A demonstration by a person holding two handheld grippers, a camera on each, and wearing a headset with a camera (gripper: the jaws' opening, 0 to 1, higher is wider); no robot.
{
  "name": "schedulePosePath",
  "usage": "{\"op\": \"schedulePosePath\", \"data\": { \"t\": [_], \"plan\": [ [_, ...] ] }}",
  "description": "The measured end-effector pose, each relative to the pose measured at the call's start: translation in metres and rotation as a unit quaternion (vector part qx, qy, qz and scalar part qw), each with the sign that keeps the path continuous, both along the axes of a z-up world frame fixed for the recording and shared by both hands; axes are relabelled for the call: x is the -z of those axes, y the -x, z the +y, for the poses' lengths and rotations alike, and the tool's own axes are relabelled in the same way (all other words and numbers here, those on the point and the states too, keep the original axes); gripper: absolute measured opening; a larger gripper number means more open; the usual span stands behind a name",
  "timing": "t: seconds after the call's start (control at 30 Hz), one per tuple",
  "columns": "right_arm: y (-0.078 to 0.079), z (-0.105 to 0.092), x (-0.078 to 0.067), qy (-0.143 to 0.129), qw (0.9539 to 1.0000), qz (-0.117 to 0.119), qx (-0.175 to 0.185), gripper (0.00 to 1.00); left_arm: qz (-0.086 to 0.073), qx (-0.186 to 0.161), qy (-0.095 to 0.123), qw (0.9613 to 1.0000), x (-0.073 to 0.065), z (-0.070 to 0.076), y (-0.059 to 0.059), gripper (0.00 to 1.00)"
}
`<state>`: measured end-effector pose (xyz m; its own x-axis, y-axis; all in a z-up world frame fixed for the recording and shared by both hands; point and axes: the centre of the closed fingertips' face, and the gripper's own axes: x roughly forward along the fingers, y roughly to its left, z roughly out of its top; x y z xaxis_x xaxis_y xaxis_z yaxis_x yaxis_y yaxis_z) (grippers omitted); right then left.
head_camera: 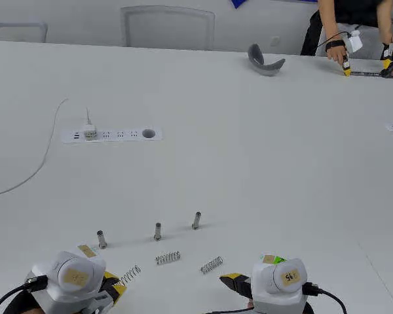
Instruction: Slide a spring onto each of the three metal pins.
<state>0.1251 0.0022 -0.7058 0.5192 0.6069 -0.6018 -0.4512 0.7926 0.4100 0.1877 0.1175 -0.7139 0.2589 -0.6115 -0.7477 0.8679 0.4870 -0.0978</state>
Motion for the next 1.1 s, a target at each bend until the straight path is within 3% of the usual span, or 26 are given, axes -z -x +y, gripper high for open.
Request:
{"op": "schedulePosePath", "data": {
  "t": [0.4,0.7,1.1],
  "plan": [
    [0.0,0.005,-0.002,-0.013,0.9999,0.0,-0.004,0.79,-0.006,0.077,0.008,0.9969,-0.011,-0.041,0.03,0.1],
    [-0.003,0.007,-0.009,-0.04,0.9991,-0.005,0.007,0.72,-0.016,0.115,0.013,0.9931,-0.019,-0.062,0.04,0.1],
    [-0.011,0.014,-0.024,-0.122,0.9915,0.004,0.044,0.54,-0.024,0.138,0.015,0.9899,-0.023,-0.072,0.045,0.1]
  ]
}}
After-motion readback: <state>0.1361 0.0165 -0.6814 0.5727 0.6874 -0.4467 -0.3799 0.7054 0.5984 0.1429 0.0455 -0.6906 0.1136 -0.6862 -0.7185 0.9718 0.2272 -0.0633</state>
